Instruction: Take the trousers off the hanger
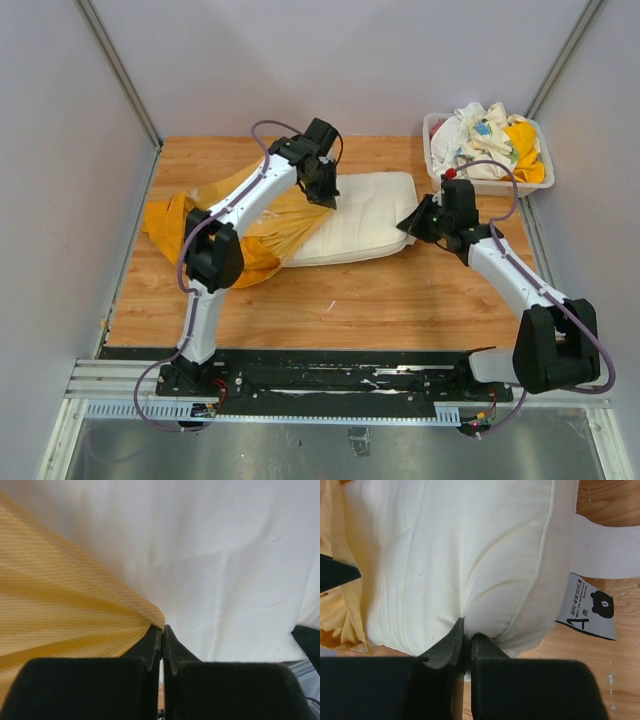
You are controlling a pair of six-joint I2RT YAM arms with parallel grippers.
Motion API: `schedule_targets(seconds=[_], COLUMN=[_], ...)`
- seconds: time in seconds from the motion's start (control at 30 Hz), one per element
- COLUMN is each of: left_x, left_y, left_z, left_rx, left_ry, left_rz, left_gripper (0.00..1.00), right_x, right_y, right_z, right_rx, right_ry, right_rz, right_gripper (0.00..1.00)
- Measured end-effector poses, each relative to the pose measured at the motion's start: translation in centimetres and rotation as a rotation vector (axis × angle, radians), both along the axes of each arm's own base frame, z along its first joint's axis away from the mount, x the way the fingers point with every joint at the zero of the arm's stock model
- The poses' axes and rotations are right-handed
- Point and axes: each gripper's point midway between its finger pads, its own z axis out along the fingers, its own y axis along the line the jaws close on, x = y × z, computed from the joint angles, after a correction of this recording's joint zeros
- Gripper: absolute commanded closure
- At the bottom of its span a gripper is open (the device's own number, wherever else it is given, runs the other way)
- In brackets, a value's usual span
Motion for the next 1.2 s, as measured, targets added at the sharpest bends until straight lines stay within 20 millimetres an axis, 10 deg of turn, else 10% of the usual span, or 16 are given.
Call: schedule_targets(seconds=[0.37, 0.73, 1.2], left_x=[-3.6, -9.1, -14.6], left_y=[2.8, 10.6, 12.7], left_z=[-3.9, 1.5, -6.0], left_rx=[0.173, 0.424, 0.724], left_ry=[0.030, -0.183, -0.108], left_rz=[-0.027, 0.069, -0.035], left_gripper=[0.64, 0.58, 0.54], right_x=[-1.7, -3.0, -5.6], right_y=[-0.5, 0.0, 0.2], right_z=[-4.4, -5.3, -4.4], right_rx=[-0.041, -0.053, -0.050], right_ry=[0.127, 0.169, 0.146], right_rz=[0.002, 0.033, 0.062], right_gripper=[0.83, 0.55, 0.53])
